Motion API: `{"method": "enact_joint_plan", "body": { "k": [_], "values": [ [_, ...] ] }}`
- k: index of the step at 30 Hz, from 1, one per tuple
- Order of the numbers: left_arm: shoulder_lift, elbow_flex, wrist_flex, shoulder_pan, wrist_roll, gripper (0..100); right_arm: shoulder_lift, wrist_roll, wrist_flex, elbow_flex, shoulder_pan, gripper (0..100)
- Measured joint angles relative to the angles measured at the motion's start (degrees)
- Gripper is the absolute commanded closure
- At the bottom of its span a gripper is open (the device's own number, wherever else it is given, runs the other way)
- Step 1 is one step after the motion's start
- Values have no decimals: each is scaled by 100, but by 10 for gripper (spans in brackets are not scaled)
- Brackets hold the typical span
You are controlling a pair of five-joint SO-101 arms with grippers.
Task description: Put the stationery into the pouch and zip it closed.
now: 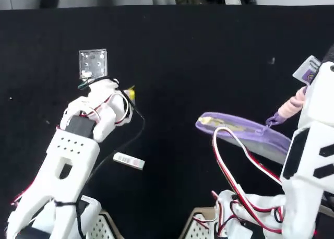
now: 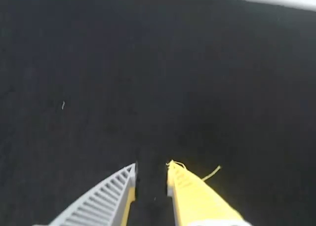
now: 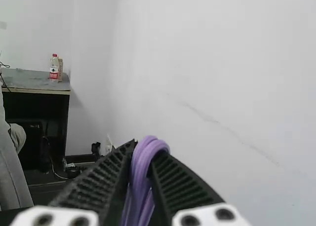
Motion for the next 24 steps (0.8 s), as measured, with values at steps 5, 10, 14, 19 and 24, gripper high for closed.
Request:
{"method": "enact_joint_plan", "body": {
  "k": [5, 10, 14, 19, 24],
  "values": [
    [554, -185, 1310, 88, -35, 844, 0, -18, 0, 0, 0, 987],
    [756, -202, 1864, 448, 141, 790, 0, -18, 0, 0, 0, 987],
    [756, -229, 2523, 791, 659, 790, 0, -18, 0, 0, 0, 987],
    [818, -229, 3033, 1143, 475, 789, 0, -18, 0, 0, 0, 987],
    [818, -229, 3297, 1187, -695, 791, 0, -18, 0, 0, 0, 987]
  ]
}}
